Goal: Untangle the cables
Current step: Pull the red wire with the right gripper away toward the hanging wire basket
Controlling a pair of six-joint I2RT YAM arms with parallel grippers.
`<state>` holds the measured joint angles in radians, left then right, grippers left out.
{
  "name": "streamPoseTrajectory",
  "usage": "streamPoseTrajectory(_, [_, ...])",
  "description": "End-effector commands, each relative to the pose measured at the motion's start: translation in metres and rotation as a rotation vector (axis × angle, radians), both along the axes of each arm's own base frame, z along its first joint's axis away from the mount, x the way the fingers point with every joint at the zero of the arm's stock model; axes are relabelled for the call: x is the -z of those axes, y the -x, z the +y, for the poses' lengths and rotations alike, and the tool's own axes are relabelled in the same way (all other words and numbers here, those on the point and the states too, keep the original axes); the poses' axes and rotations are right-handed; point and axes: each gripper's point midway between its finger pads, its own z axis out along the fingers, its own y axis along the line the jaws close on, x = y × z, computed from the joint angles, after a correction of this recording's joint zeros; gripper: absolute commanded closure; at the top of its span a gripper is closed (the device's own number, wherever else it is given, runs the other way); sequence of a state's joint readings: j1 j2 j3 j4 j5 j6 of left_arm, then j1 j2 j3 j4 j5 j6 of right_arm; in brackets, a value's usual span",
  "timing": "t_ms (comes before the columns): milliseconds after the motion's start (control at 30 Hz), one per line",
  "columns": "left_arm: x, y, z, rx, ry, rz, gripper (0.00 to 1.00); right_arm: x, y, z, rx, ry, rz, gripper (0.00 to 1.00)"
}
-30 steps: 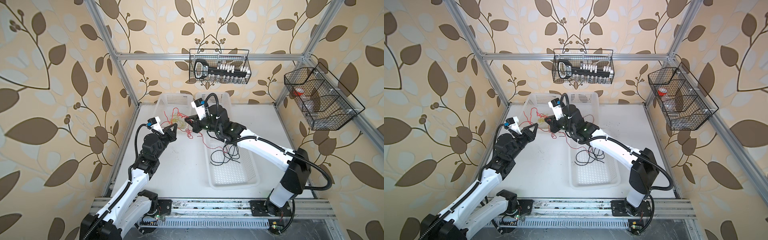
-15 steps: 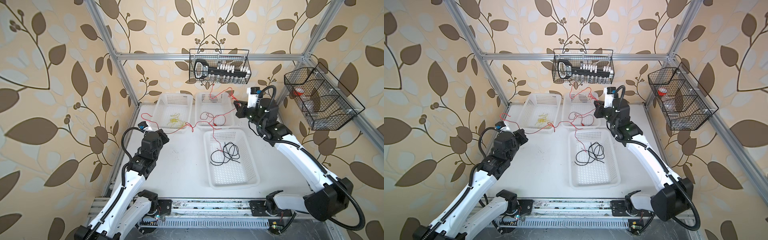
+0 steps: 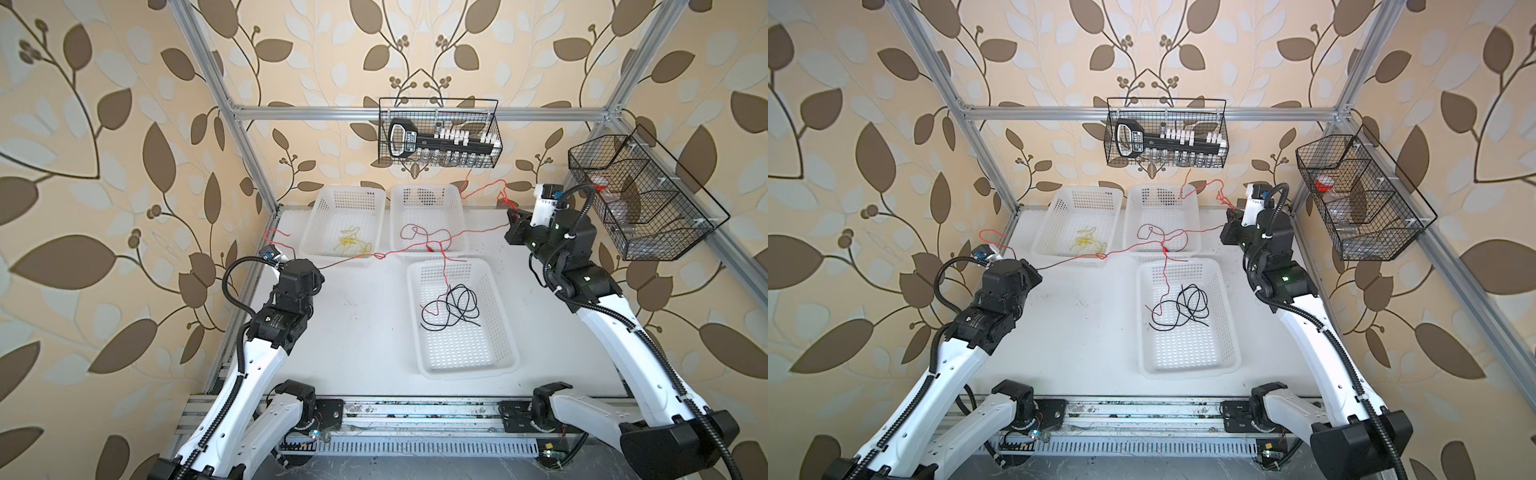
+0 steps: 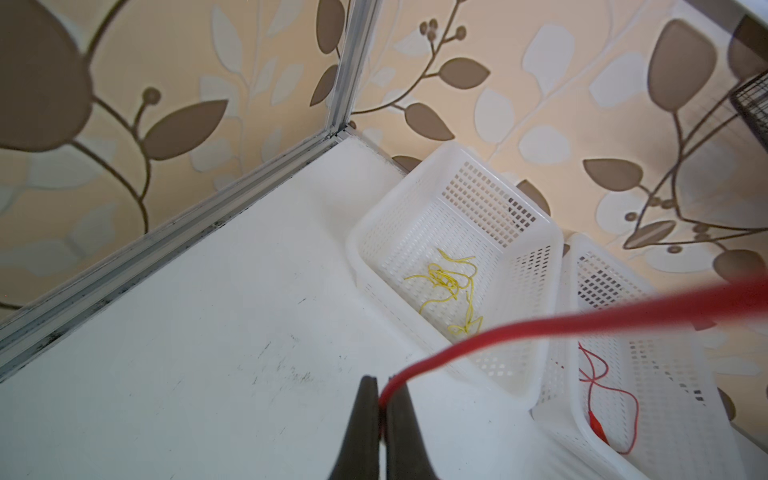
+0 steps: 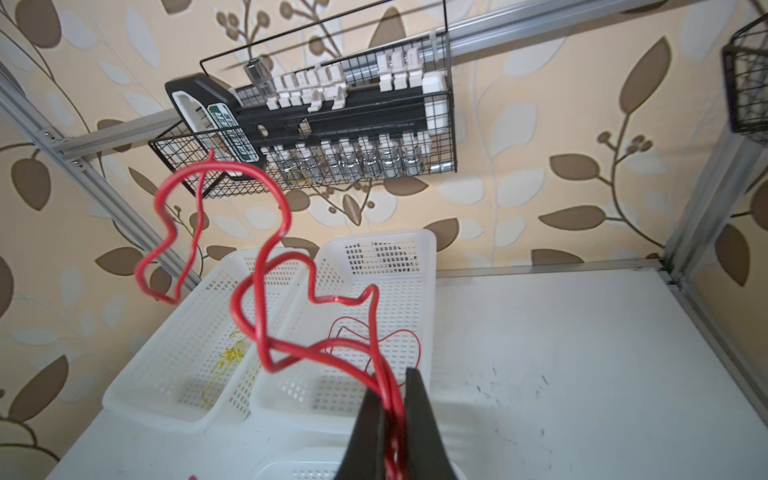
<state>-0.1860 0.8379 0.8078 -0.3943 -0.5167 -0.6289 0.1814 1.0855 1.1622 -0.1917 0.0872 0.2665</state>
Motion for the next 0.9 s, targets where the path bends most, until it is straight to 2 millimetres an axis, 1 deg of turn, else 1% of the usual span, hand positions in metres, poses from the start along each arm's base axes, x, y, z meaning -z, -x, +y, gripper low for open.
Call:
streamPoseTrajectory(0, [0.003,0.017,0.041,-0.190,-0.082,0.071,1.00,-0.015,0.015,-0.056,0.225,0.077,-0.037,1.00])
streamPoseTrajectory(100, [0.005,0.021,0.050,-0.223,-0.075,0.087,1.00,-0.019,0.024,-0.074,0.269,0.066,-0.042,1.00])
streamPoseTrajectory(333, [0.007,0.025,0.061,-0.262,-0.062,0.087,1.00,-0.029,0.038,-0.096,0.338,0.085,-0.047,1.00])
streamPoseTrajectory(433, [0.009,0.027,0.065,-0.282,-0.073,0.105,1.00,-0.034,0.046,-0.111,0.395,0.097,-0.049,1.00])
streamPoseTrajectory(533, [0.012,0.028,0.069,-0.299,-0.059,0.106,1.00,-0.038,0.056,-0.121,0.404,0.067,-0.066,1.00])
streamPoseTrajectory(567, [0.013,0.025,0.065,-0.277,-0.039,0.091,1.00,-0.040,0.058,-0.118,0.382,0.059,-0.075,1.00])
streamPoseTrajectory(633, [0.012,0.015,0.053,-0.201,0.009,0.042,1.00,-0.045,0.056,-0.102,0.286,0.044,-0.100,1.00])
streamPoseTrajectory(700, [0.006,0.003,0.032,-0.067,0.052,-0.018,1.00,-0.048,0.052,-0.075,0.141,0.017,-0.121,1.00])
streamPoseTrajectory(767, [-0.001,-0.004,0.017,0.023,0.084,-0.061,1.00,-0.048,0.050,-0.052,0.042,-0.003,-0.130,1.00])
streamPoseTrajectory(833, [-0.006,-0.006,0.007,0.079,0.106,-0.080,1.00,-0.046,0.048,-0.033,-0.021,-0.003,-0.134,1.00])
streamPoseTrajectory(867, [-0.010,-0.009,0.000,0.122,0.113,-0.092,0.98,-0.046,0.048,-0.022,-0.052,0.003,-0.138,1.00])
